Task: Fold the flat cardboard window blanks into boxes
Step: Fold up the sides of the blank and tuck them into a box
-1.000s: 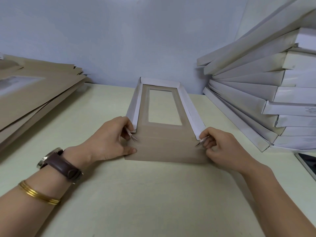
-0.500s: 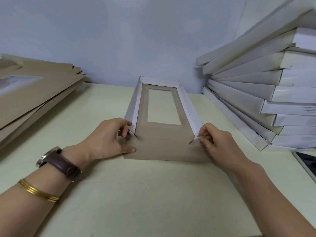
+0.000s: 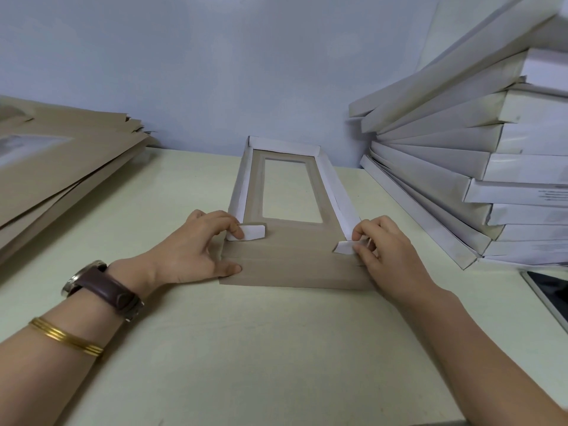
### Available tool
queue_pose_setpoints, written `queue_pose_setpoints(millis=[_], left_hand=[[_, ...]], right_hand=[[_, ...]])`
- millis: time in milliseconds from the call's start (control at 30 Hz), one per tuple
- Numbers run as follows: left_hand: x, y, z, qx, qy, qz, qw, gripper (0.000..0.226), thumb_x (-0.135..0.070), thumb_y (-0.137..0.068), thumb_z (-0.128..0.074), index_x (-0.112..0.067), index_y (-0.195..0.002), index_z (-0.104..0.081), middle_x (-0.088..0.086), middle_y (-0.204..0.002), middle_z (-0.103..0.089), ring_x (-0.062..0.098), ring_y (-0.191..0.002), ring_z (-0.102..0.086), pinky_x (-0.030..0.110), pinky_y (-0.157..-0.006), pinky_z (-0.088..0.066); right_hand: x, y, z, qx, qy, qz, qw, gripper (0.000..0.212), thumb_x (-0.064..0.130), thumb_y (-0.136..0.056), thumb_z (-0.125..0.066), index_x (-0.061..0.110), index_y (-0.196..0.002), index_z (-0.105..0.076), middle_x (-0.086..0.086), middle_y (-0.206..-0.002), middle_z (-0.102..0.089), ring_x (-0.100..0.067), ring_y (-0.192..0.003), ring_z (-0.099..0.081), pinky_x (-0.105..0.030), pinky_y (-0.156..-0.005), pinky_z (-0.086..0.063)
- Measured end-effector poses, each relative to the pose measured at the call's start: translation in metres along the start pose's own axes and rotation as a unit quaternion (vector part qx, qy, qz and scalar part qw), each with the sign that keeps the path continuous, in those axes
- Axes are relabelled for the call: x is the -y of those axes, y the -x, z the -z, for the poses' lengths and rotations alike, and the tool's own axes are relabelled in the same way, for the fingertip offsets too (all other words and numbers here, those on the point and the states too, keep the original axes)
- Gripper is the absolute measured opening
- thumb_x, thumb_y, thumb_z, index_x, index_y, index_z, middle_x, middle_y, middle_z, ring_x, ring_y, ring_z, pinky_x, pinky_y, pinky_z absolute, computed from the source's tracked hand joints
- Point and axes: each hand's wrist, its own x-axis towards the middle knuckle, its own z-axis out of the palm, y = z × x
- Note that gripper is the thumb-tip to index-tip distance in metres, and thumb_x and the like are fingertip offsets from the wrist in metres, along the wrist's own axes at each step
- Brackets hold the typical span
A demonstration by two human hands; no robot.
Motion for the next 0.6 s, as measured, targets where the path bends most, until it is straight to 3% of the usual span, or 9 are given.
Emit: queue_pose_setpoints(millis=[133, 300, 600], left_hand=[[-0.002, -0.0025, -0.0013, -0.002, 0.002, -0.018, 1.0, 0.041, -0.027, -0.072, -0.083, -0.021, -0.107, -0.062, -0.011, -0.114, -0.055, 0.012, -0.095, -0.047, 0.019, -0.075, -0.037], [-0.0033, -0.0027, -0.0022, -0.007, -0.002, -0.03, 1.0, 0.039, -0.028, -0.072, -0.082, -0.021, -0.104, -0.062, -0.012, -0.109, -0.055, 0.004, -0.091, -0.048, 0.014, -0.072, -0.039], [-0.0054, -0.003, -0.0016, 0.0, -0.028, -0.04, 0.999, 0.04, -0.028, -0.074, -0.08, -0.019, -0.109, -0.061, -0.01, -0.11, -0.054, 0.012, -0.094, -0.049, 0.01, -0.075, -0.035]], right_hand=[[0.0, -0.0035, -0.0026, 0.009, 0.009, 0.023, 1.0, 0.019, 0.005, -0.089, -0.052, 0.022, -0.085, -0.045, 0.007, -0.078, -0.05, -0.012, -0.073, -0.045, -0.028, -0.063, -0.039], [-0.0012, -0.0036, -0.0042, 0.008, -0.005, 0.026, 1.0, 0.02, -0.001, -0.087, -0.05, 0.018, -0.084, -0.045, 0.005, -0.073, -0.049, -0.012, -0.072, -0.044, -0.019, -0.06, -0.033], [-0.0006, -0.0039, -0.0037, -0.021, -0.042, 0.011, 0.999, 0.02, -0.004, -0.084, -0.057, 0.015, -0.079, -0.053, 0.007, -0.068, -0.053, -0.01, -0.071, -0.048, -0.017, -0.059, -0.035]])
